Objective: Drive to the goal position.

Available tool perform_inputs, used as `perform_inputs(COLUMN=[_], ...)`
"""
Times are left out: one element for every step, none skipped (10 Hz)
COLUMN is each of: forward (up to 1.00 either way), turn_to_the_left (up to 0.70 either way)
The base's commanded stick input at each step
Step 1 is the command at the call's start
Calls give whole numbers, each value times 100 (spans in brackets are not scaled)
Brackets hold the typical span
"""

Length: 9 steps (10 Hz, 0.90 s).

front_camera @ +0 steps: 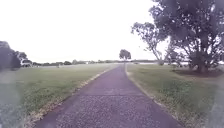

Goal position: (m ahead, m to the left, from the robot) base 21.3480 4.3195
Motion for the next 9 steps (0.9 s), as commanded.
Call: perform_inputs(forward=[70,70,70,70,70,70,70,70,70], turn_to_the_left=[0,0,0,0,0,0,0,0,0])
